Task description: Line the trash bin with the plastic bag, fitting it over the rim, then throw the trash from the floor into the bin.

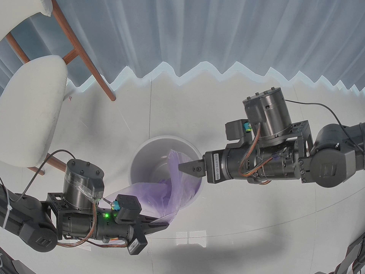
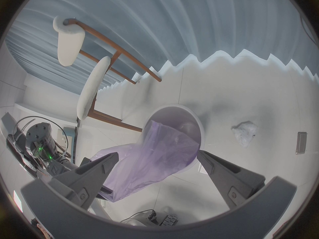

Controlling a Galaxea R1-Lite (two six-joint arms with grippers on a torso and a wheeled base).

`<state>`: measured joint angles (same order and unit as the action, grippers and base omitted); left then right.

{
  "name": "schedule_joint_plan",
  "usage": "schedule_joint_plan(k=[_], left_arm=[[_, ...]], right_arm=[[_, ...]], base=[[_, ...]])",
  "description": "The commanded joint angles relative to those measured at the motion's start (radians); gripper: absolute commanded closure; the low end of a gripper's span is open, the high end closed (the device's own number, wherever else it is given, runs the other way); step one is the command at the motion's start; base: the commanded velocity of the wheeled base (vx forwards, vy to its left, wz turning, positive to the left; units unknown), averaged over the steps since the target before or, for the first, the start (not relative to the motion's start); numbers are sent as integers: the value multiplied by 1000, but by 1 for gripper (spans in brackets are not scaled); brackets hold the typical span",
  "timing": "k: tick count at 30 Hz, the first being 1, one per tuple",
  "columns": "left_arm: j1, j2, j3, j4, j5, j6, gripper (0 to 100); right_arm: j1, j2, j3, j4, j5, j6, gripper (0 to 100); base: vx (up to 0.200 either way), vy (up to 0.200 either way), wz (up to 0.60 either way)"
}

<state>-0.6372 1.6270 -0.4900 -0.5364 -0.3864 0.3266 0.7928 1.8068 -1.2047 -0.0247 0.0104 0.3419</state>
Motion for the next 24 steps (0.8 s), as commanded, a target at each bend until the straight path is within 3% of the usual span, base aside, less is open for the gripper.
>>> schedule_joint_plan(k=[1, 13, 16, 24], left_arm=[[-21, 17, -2, -1, 0, 0, 100], [-24, 30, -2, -1, 3, -1, 100], [-24, 31, -4, -1, 3, -1, 100], [-24, 28, 2, -1, 4, -8, 100]], right_arm=[[36, 34, -15, 0, -10, 0, 0], [75, 86, -12, 9, -50, -23, 0], [68, 94, 7, 22, -86, -27, 0], [6, 85, 31, 45, -95, -24, 0]], base=[[0, 0, 0], [0, 0, 0], [0, 0, 0], [0, 0, 0]])
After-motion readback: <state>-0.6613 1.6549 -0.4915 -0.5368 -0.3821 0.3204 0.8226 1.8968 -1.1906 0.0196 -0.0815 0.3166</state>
